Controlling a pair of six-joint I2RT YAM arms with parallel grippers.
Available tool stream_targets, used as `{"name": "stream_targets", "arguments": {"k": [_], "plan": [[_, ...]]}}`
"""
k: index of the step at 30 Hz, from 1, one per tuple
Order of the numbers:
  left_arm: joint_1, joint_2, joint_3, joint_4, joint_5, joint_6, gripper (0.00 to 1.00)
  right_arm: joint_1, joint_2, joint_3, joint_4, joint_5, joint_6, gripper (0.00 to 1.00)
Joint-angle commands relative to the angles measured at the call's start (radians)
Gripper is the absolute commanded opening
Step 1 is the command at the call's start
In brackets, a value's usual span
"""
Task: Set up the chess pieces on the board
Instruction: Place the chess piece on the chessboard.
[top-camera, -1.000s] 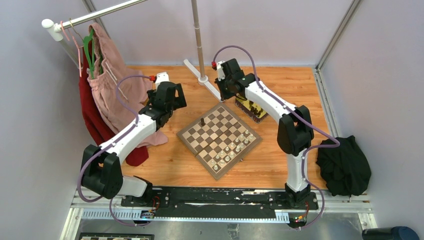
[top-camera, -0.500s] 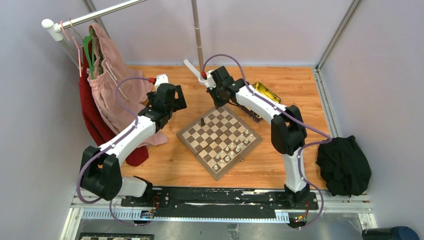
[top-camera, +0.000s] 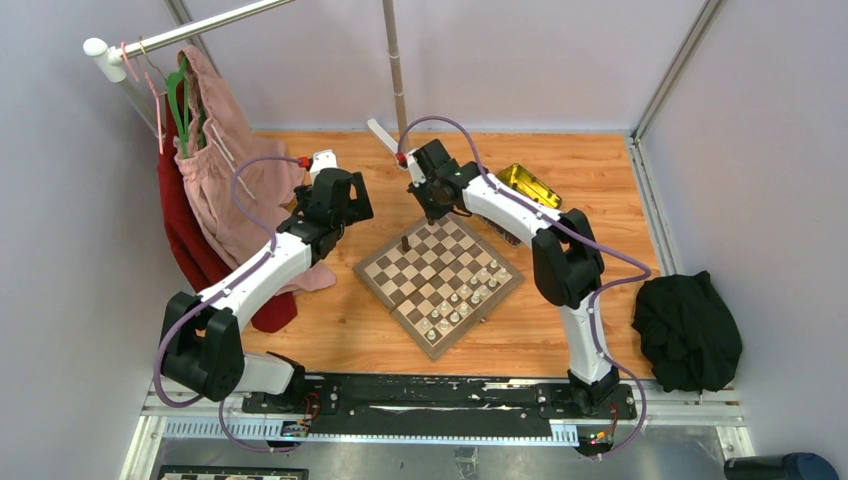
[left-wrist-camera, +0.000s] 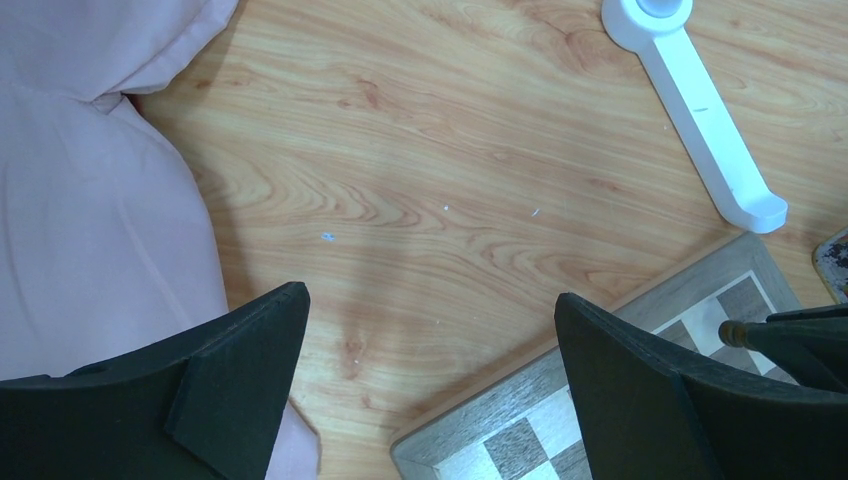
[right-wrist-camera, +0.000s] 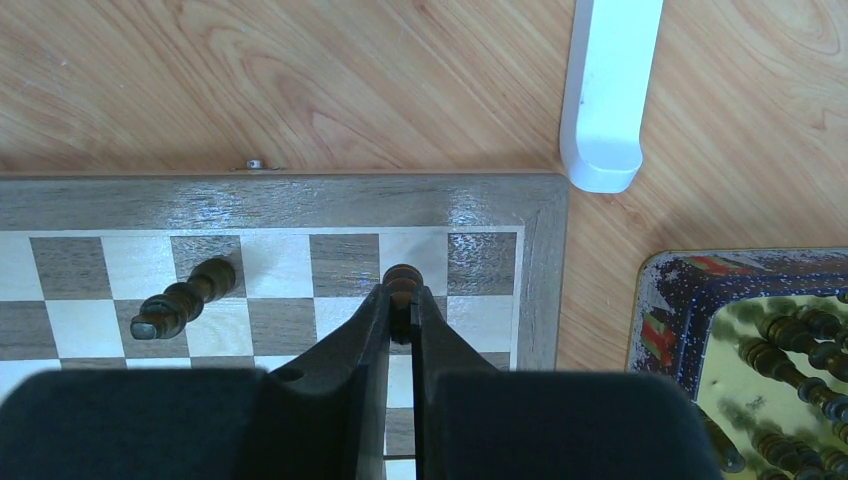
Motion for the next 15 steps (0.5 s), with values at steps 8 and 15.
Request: {"name": "stream_targets", "arguments": {"k": [8,15], "plan": [[0.005,-0.024,-0.014,0.004,0.003,0.005,1.00,0.010,0.052,0.037,-0.029,0.025,-0.015,0.00],[0.005,-0.014,-0.011,0.011,0.004,0.010,1.00,0.010,0.065,0.035,-0.029,0.025,-0.015,0.00]]}}
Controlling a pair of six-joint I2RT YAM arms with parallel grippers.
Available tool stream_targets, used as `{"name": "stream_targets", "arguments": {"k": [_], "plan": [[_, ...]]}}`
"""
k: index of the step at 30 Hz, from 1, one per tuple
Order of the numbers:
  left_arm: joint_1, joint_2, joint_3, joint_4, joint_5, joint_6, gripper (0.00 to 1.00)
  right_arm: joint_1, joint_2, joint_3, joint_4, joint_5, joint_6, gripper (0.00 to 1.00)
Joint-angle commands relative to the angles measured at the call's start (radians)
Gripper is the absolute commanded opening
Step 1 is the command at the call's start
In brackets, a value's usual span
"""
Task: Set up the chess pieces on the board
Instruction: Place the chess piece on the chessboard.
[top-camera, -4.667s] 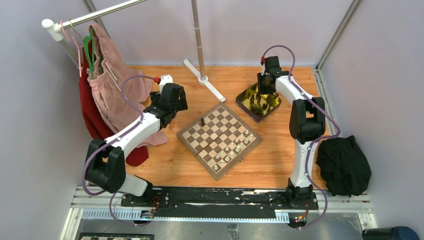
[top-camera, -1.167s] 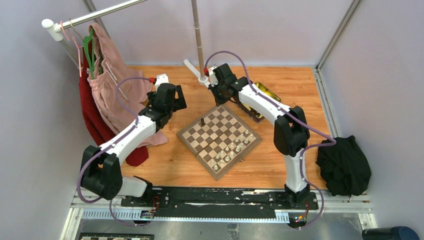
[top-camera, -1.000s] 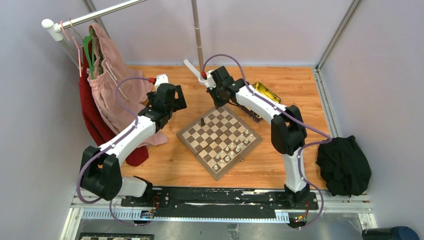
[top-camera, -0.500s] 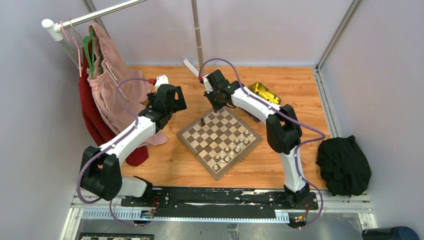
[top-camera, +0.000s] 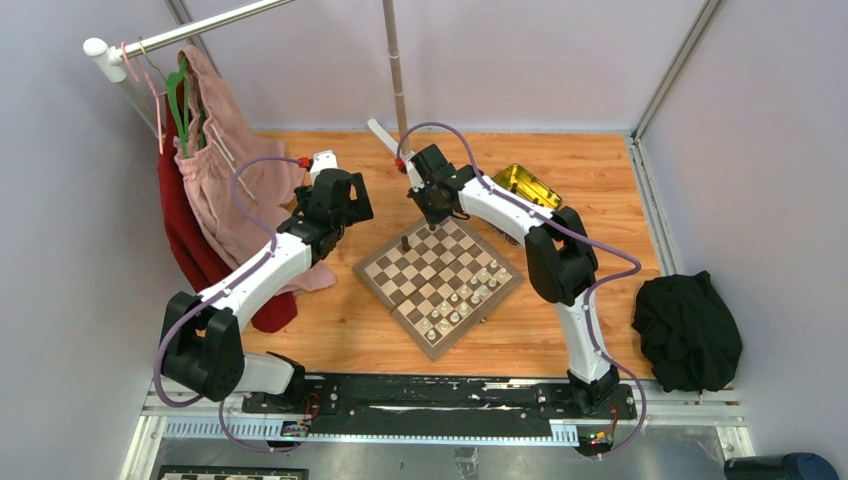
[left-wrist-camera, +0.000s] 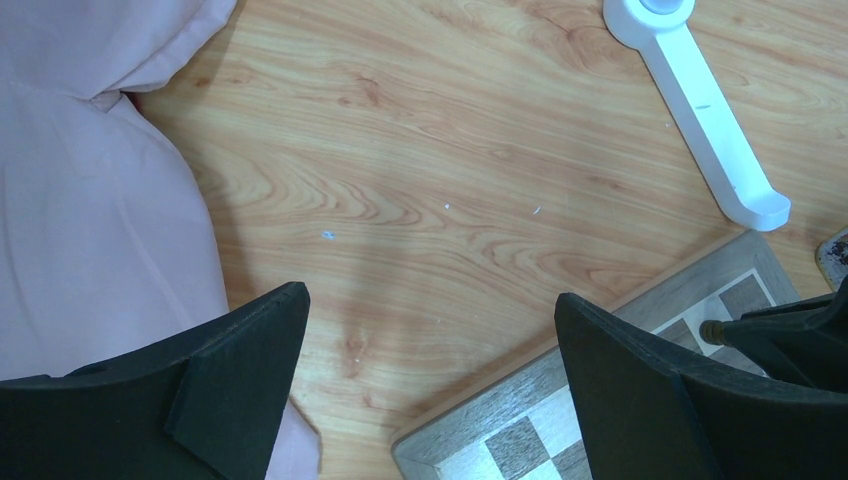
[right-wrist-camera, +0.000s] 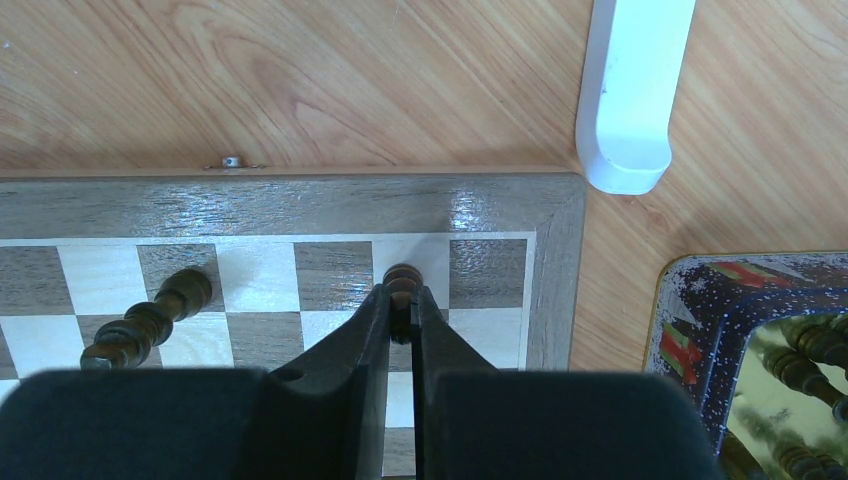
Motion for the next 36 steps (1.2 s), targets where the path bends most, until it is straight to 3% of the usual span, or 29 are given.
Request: {"name": "stream_targets", "arguments": {"k": [1,4,11,14,30,36], "plan": [[0.005,-0.012,-0.006,0.010,0.002,0.010,1.00,0.011,0.021,0.030,-0.026,0.015,-0.015,0.00],[0.005,-0.006,-0.007,0.012,0.004,0.010,1.00,0.010,0.021,0.026,-0.026,0.012,-0.016,0.01],[0.005,0.006,-0.002,0.016,0.006,0.012,1.00,0.011,0.019,0.027,-0.026,0.006,-0.023,0.22],[0.005,0.010,0.001,0.018,0.009,0.010,1.00,0.012,0.018,0.030,-0.025,0.006,-0.022,0.27],[0.004,0.014,0.014,0.005,0.016,0.000,1.00,0.011,-0.038,0.073,-0.037,-0.010,-0.012,0.30],[0.004,0.011,0.021,-0.004,0.025,-0.004,1.00,-0.026,-0.090,0.073,-0.030,0.066,0.007,0.32]]}}
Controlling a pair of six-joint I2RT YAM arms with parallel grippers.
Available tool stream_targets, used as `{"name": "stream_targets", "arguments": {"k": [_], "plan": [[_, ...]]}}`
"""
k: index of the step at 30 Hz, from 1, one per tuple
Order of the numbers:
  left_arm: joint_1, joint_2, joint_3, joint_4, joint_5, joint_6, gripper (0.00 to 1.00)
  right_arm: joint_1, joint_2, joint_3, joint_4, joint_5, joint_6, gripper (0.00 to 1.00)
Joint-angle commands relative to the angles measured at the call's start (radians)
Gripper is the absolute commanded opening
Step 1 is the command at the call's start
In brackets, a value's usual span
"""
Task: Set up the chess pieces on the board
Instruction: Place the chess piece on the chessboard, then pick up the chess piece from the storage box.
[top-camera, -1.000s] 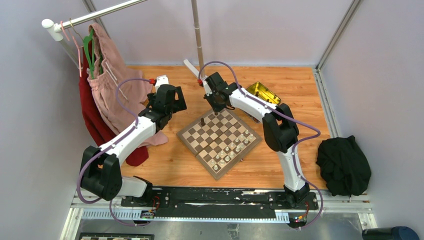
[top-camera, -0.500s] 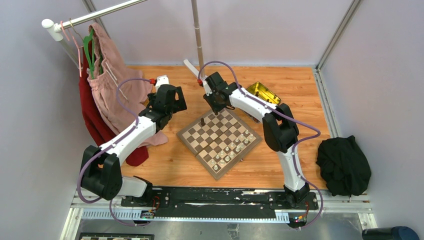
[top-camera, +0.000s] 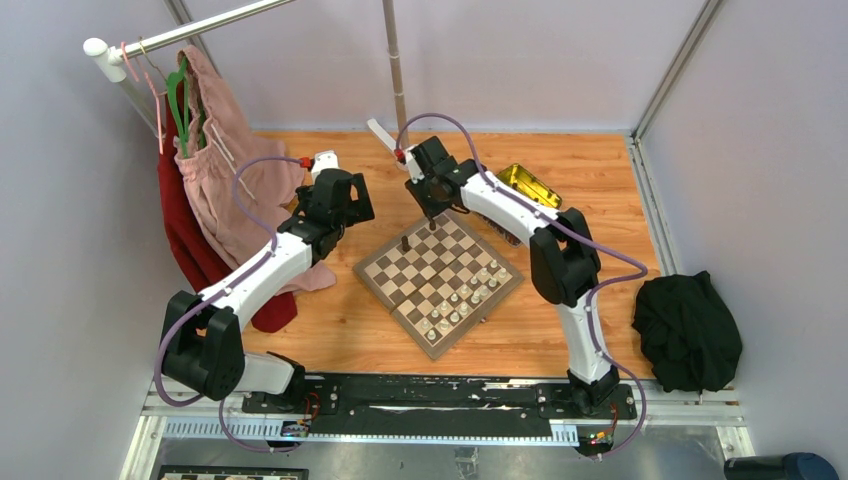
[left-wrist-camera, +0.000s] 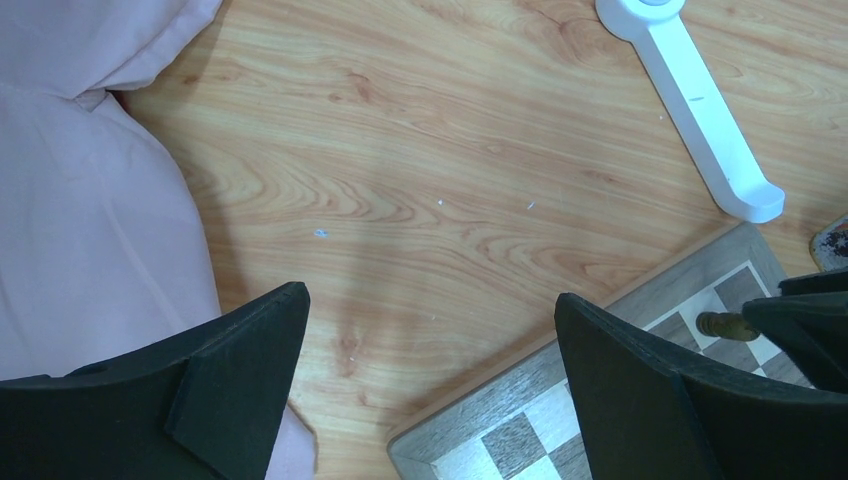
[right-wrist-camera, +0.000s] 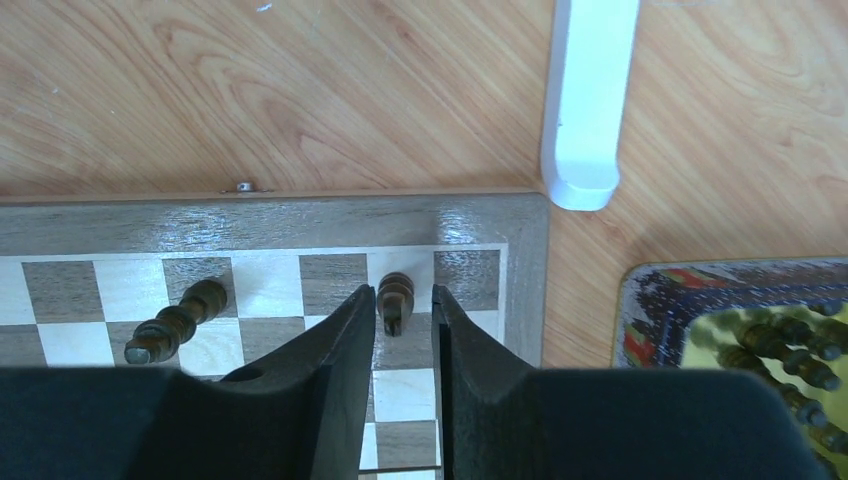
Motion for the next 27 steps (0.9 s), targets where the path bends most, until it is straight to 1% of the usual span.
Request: {"name": "stream_targets", "arguments": {"k": [1,10,16,21,25,27], "plan": [[0.004,0.006,0.020,-0.008,0.010,-0.005,1.00,-0.040,-0.086,0.027,-0.024,0.062,0.020,0.33],[0.004,0.017,0.019,-0.005,0.020,-0.007,1.00,-0.207,-0.162,-0.027,-0.010,0.096,0.046,0.34],[0.004,0.045,0.039,0.000,0.030,-0.003,1.00,-0.302,-0.168,-0.075,-0.012,0.121,0.046,0.35],[0.004,0.070,0.059,0.002,0.032,0.004,1.00,-0.353,-0.147,-0.099,-0.009,0.114,0.046,0.35],[0.004,0.084,0.069,0.002,0.029,0.012,1.00,-0.362,-0.120,-0.092,-0.009,0.115,0.046,0.35],[0.004,0.088,0.073,0.002,0.029,0.014,1.00,-0.366,-0.103,-0.083,-0.009,0.112,0.072,0.35]]}}
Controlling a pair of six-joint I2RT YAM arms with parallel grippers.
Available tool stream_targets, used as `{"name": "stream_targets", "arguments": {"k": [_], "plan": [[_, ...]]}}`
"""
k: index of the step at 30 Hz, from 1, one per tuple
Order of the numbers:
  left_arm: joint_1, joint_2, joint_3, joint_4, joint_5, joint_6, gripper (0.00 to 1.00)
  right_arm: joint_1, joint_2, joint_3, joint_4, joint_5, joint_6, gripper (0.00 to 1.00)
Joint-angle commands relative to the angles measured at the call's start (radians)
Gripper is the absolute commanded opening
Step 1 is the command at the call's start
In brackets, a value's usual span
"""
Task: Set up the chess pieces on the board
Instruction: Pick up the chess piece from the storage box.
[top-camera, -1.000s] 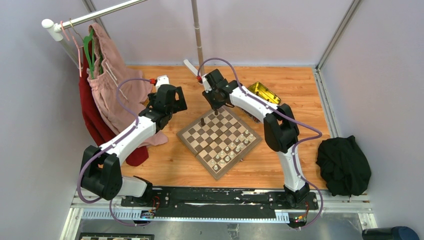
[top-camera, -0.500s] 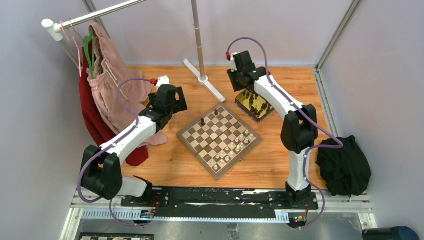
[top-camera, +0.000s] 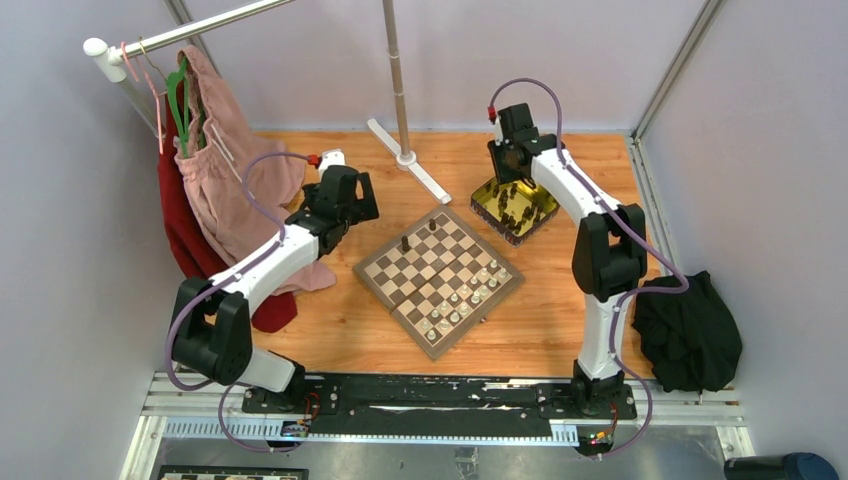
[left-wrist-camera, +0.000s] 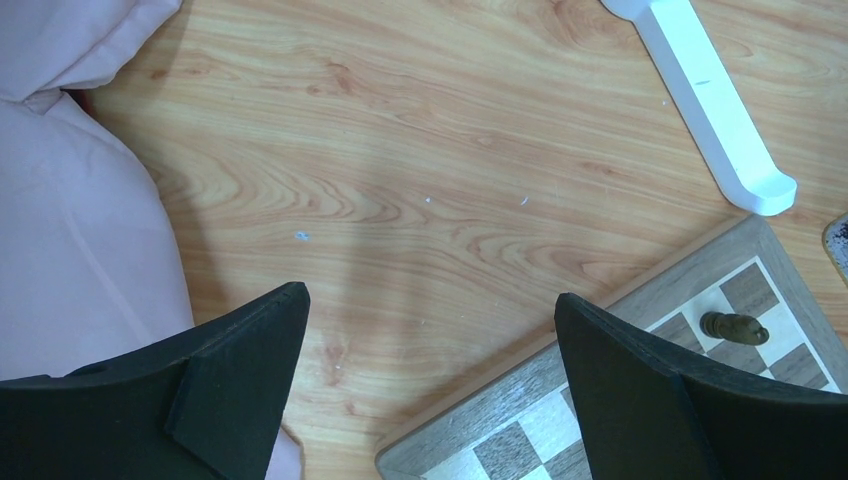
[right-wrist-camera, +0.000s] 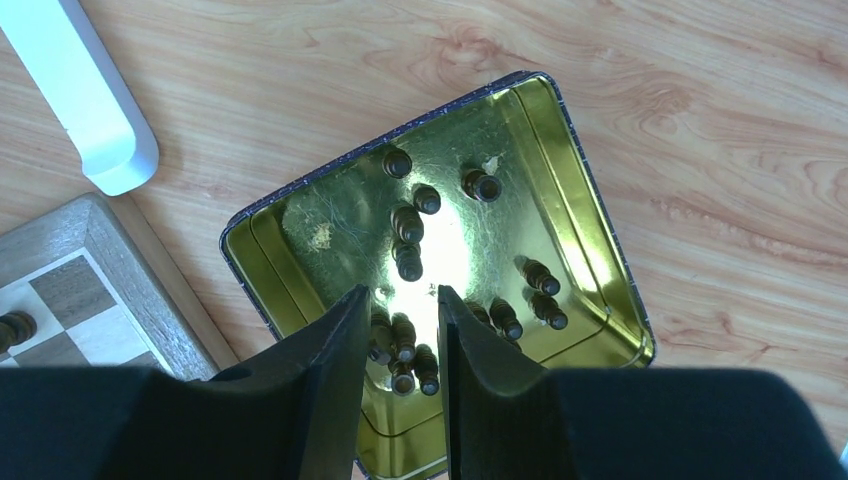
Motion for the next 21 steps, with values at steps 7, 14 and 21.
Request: {"name": "stream_targets", "arguments": {"k": [7,14,21], "plan": [[0.004,0.036,0.052,0.005,0.001,0.028,1.00,-0.029,0.093,0.032,-0.014,-0.006,0.047,0.35],[0.004,0.062,0.065,0.012,0.003,0.032,1.00,-0.043,0.136,0.053,-0.014,-0.015,0.051,0.35],[0.004,0.083,0.078,0.020,0.006,0.031,1.00,-0.057,0.176,0.095,-0.018,-0.029,0.049,0.35]]}}
